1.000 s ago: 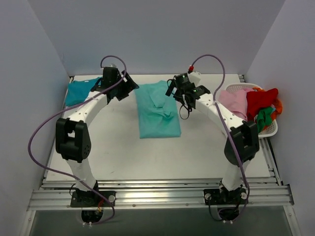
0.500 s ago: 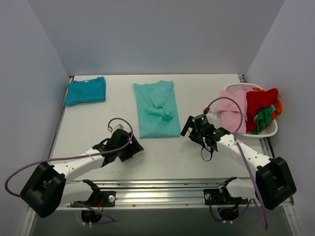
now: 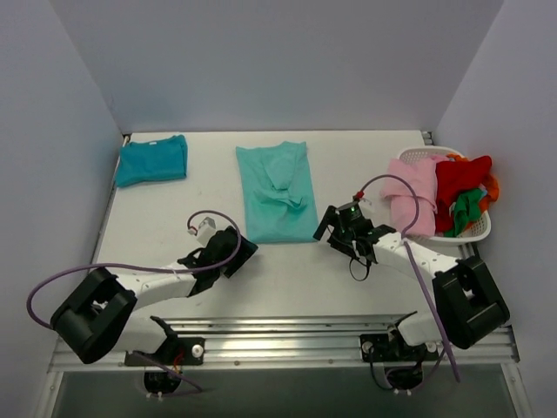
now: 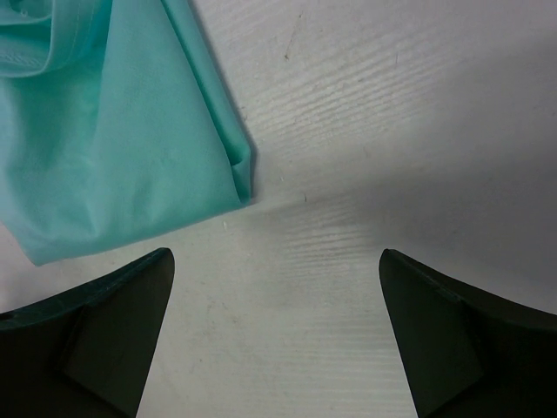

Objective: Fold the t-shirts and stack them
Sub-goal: Fold the tshirt

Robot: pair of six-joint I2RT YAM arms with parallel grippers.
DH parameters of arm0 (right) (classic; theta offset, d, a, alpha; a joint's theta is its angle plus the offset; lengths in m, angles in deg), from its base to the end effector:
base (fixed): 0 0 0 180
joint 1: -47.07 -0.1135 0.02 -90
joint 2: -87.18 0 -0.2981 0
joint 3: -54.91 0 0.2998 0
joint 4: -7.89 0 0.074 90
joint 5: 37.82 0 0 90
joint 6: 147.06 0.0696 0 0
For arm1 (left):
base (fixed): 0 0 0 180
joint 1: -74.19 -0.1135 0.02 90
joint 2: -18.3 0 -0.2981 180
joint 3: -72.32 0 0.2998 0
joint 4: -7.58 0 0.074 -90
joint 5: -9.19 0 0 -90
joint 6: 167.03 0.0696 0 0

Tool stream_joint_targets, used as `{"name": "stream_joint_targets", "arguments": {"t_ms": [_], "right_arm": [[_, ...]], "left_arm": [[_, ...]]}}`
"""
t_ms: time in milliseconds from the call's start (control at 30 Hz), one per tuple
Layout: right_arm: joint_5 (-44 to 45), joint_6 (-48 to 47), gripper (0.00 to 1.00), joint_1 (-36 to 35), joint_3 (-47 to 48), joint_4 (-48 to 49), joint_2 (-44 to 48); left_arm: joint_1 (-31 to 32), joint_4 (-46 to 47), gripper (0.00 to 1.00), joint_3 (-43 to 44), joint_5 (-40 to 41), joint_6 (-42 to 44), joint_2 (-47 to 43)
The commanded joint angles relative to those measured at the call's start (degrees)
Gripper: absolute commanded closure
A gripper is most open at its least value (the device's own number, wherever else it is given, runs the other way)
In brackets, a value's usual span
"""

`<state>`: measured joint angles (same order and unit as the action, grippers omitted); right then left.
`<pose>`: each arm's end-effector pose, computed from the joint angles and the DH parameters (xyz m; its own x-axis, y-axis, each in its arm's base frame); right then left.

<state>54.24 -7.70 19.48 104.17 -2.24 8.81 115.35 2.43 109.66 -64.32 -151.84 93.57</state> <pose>0.2963 0.1520 0.1688 -0.6976 0.4911 -0.5217 0.1400 0.8076 0.5729 0.2264 -0.1717 0.1214 -0.5931 -0.7106 -0.3785 -0.3718 0.6587 -0.6541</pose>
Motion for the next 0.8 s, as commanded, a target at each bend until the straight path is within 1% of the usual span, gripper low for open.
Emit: {"name": "stream_joint_targets", "arguments": {"t_ms": [0,133,167,233,267,300,333,367,467,500,600,667,767], "right_arm": [[-0.5,-0.8,0.0,1.2,2.9,2.2,-2.1],[-1.5,-1.1,0.0,2.2,3.6,4.0,-5.6],[-1.9,-1.2,0.0,2.5,3.7,4.7,-6.4],[-3.7,-1.4,0.0,3.1,3.9,5.7,-8.3],[-4.1,-1.4,0.0,3.2,4.0,6.0,-8.7],[-4.3,-1.5,0.0,3.7,4.0,6.2,-9.6],[-4.4,-1.6,0.0,3.9,4.0,6.8,-9.9],[-4.5,-1.6,0.0,4.0,4.0,7.1,-10.2],[-5.0,-2.0,0.0,4.6,4.3,8.3,-12.0],[-5.5,-2.0,0.0,4.7,4.5,8.5,-13.2],[-6.7,-1.6,0.01,4.8,4.9,9.7,-15.2],[-7.0,-0.9,0.04,4.7,4.9,11.2,-15.9],[-8.0,-0.3,0.13,4.7,4.4,12.9,-17.2]], "left_arm": [[0.0,7.1,0.21,3.2,3.2,-2.6,7.8],[-0.1,10.7,0.24,6.6,2.2,-2.8,15.0],[-0.2,11.7,0.3,7.2,1.7,-2.7,16.2],[-0.4,12.8,0.37,8.6,1.2,-2.6,18.7],[-0.5,12.9,0.43,8.7,0.9,-2.5,19.2],[-0.7,13.1,0.47,9.0,0.9,-2.5,19.8],[-0.8,13.0,0.51,9.0,1.0,-2.5,19.9],[-0.9,13.0,0.58,8.9,1.3,-2.3,19.9],[-1.4,12.5,0.67,8.7,2.1,-1.9,19.7],[-1.6,12.4,0.72,8.7,2.1,-1.8,19.7],[-2.1,12.4,0.79,8.8,2.1,-1.5,20.0],[-2.4,12.3,0.8,9.1,1.9,-1.3,20.4],[-2.6,12.5,0.81,9.4,1.6,-1.1,21.1]]}}
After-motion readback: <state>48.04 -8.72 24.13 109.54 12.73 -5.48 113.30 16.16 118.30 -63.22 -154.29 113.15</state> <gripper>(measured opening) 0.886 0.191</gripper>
